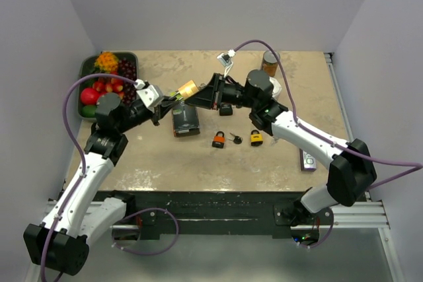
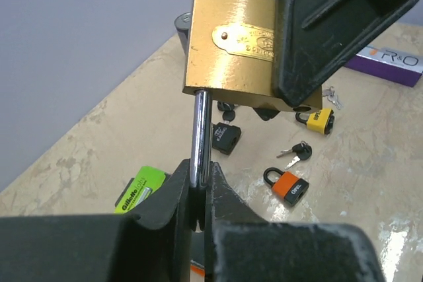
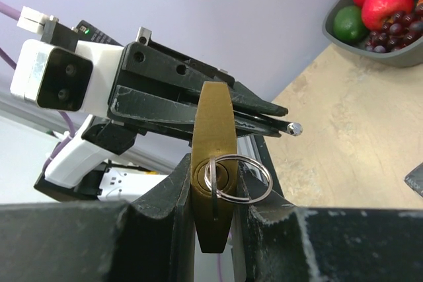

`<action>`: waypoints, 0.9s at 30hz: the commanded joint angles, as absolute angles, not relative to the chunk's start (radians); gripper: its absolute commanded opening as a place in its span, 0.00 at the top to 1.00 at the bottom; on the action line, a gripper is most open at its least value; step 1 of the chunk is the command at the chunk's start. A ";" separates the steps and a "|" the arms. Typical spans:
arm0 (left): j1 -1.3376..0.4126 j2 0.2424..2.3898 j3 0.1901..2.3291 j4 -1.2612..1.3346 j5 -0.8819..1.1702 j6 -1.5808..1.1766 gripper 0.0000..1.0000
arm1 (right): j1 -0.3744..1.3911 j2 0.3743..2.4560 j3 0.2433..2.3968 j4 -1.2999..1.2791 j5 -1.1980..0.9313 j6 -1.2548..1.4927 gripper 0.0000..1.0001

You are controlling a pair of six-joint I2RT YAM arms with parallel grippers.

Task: Lock with the key
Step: Pick up the lock from the center of the board.

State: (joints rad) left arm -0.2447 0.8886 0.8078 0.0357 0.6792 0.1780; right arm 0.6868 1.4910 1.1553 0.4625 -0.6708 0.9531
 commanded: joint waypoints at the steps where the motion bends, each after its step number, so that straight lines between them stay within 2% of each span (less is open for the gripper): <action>1: -0.252 0.894 0.853 0.071 0.693 0.152 1.00 | 0.690 1.407 1.195 0.517 -0.655 0.934 1.00; 3: -0.252 0.891 0.862 0.057 0.709 0.129 1.00 | 0.687 1.399 1.193 0.487 -0.644 0.913 0.97; 5: -0.252 0.888 0.871 0.038 0.706 0.106 1.00 | 0.689 1.385 1.204 0.430 -0.611 0.861 0.82; 6: -0.252 0.884 0.876 0.034 0.704 0.103 1.00 | 0.686 1.381 1.209 0.369 -0.598 0.844 0.60; 8: -0.252 0.876 0.888 0.020 0.701 0.091 1.00 | 0.686 1.368 1.216 0.322 -0.566 0.798 0.46; 9: -0.250 0.871 0.893 0.017 0.701 0.086 1.00 | 0.684 1.364 1.219 0.277 -0.557 0.787 0.32; 12: -0.250 0.870 0.920 0.002 0.718 0.075 1.00 | 0.675 1.351 1.233 0.186 -0.531 0.729 0.17; 16: -0.250 0.873 0.951 -0.080 0.778 0.064 1.00 | 0.638 1.330 1.238 0.100 -0.552 0.631 0.11; 19: -0.250 0.877 0.976 -0.141 0.844 0.072 1.00 | 0.615 1.298 1.247 0.005 -0.571 0.450 0.05; 27: -0.250 0.905 1.014 -0.270 1.051 0.127 1.00 | 0.591 1.160 1.224 -0.212 -0.759 -0.182 0.03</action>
State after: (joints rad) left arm -0.2501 0.9054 0.9409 -0.2970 0.8982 0.1020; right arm 0.5869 1.2533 1.1988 -0.0948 -0.6312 0.2150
